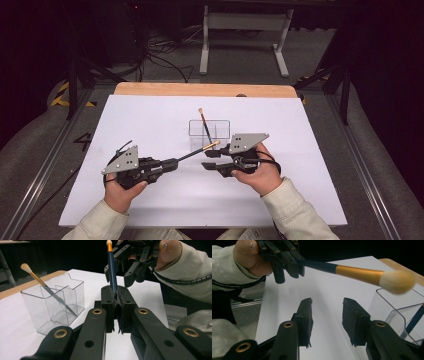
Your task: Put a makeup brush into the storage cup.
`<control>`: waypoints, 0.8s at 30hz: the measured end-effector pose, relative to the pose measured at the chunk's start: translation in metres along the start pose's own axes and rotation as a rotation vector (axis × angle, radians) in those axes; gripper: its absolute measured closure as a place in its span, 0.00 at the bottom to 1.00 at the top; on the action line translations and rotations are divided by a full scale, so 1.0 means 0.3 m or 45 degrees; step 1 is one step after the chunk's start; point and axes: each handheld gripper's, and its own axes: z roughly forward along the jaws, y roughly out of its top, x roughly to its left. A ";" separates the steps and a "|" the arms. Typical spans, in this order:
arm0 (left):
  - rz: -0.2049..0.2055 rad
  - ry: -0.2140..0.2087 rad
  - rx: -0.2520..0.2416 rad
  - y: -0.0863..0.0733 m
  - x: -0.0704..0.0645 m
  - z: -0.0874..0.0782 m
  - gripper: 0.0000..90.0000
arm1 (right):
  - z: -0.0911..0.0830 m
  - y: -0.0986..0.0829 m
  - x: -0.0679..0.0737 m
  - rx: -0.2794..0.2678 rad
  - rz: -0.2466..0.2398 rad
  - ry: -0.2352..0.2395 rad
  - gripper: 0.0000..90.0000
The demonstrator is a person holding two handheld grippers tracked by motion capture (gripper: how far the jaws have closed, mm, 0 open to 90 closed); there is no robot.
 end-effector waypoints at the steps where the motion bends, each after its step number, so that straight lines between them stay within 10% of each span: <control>1: -0.007 -0.001 -0.001 -0.001 -0.001 0.001 0.94 | 0.001 0.000 -0.001 -0.005 0.001 -0.001 0.67; 24: 0.002 -0.017 -0.009 -0.005 0.001 0.005 0.94 | 0.015 -0.009 0.000 -0.122 0.026 -0.002 0.70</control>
